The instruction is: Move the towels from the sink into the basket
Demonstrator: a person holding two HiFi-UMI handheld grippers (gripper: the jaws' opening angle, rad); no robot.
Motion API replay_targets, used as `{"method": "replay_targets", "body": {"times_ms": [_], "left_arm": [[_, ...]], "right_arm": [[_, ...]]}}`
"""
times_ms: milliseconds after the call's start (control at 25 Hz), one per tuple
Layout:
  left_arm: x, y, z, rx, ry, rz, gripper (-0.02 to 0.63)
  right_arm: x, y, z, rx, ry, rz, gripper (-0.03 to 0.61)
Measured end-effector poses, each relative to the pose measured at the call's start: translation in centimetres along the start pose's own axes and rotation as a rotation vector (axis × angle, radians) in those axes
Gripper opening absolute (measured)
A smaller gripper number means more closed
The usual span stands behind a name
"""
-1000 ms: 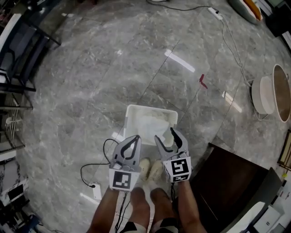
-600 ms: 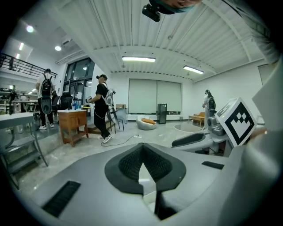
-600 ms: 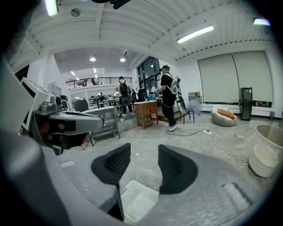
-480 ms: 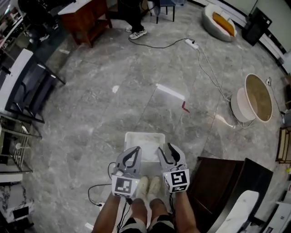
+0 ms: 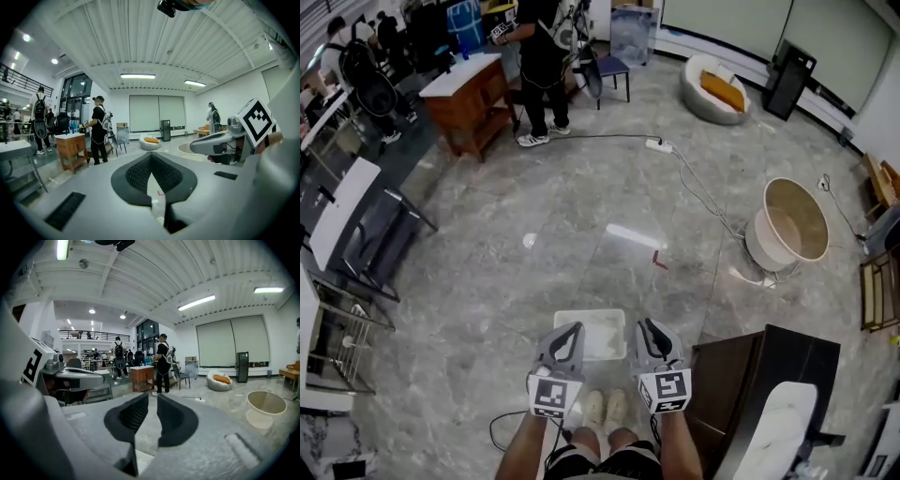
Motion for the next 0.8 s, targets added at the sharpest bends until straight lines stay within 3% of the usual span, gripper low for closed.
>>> {"method": "replay_targets", "body": {"times_ms": [360,800], "left_arm": [[4.6,1.5,-4.6,-0.047,0.063,0.066,0.009],[5.3,3.0,-8.3,-0.093,0.048,0.075,0.009]], "right_arm": [[3.9,-2.2,-7.1,-0.093,0.052,-0.008,0.008],[4.8,-5.0,-11.8,-0.129,0.048,-0.038,0.003]]}}
Point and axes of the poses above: the fingertips, and each gripper's own axes: z forward along the fingers, y to its right, x out of its top, the point moved 9 cm from there along -z, backward along the fingers, and after that the axes turned 12 degrees about x, right-handed, at the moved point
